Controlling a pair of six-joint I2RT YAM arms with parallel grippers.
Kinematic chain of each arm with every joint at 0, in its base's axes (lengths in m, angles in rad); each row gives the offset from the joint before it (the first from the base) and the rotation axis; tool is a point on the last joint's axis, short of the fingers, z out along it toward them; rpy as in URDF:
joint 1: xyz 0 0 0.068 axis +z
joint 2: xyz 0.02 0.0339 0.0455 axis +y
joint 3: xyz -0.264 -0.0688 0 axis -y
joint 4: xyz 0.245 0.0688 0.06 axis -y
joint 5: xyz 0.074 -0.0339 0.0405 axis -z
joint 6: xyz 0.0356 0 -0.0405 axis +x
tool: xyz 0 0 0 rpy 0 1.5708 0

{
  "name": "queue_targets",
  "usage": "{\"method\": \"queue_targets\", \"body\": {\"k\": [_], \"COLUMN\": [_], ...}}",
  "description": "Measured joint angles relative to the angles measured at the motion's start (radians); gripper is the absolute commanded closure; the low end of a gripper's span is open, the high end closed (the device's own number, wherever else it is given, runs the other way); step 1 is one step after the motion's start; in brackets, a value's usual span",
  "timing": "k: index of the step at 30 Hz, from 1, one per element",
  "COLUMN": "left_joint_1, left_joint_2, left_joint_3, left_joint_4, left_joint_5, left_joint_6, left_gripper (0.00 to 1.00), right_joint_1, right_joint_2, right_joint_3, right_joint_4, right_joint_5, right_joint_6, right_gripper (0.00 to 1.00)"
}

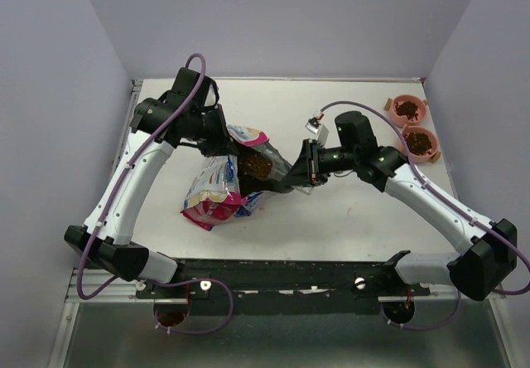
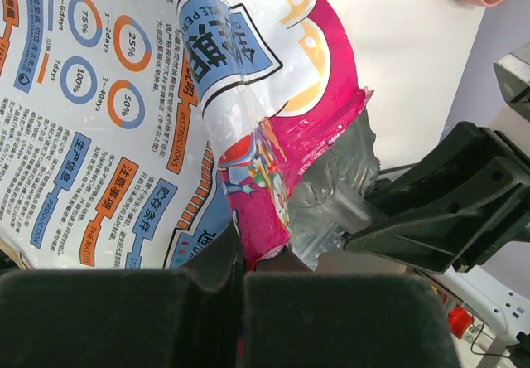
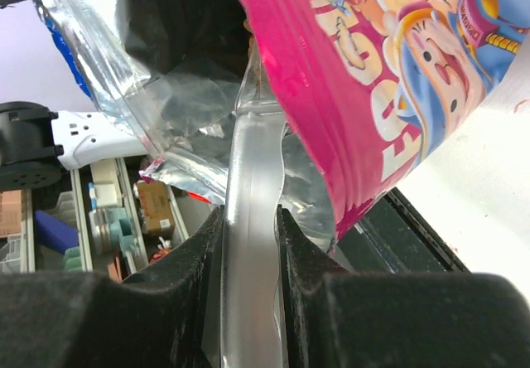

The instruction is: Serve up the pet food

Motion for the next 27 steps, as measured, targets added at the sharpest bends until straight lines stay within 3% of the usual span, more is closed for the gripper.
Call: {"method": "queue_targets", "body": {"k": [10,16,27], "left_joint_1": [-0.001,-0.001,0.001], "left_joint_2": [0.0,0.0,0.027], "left_joint_3": [-0.002,-0.002,0.037], "left_joint_4": [0.002,0.002,-0.027], "left_joint_5": [0.002,0.009,0.008], "left_joint_6": [0.0,0.002,0.019], "left_gripper": [1.0,1.0,1.0], "right_joint_1": [-0.01,-0.019,-0.05], "right_joint_2": [-0.006,-0.076,-0.153], "right_joint_3": [-0.102,-0.239,-0.339], "right_joint_4": [0.175,0.33,0.479], "right_joint_5": [-0.051,-0.076,-0.081], "right_joint_6": [0.121,0.223,0.304], "right_gripper": [1.0,1.0,1.0]}}
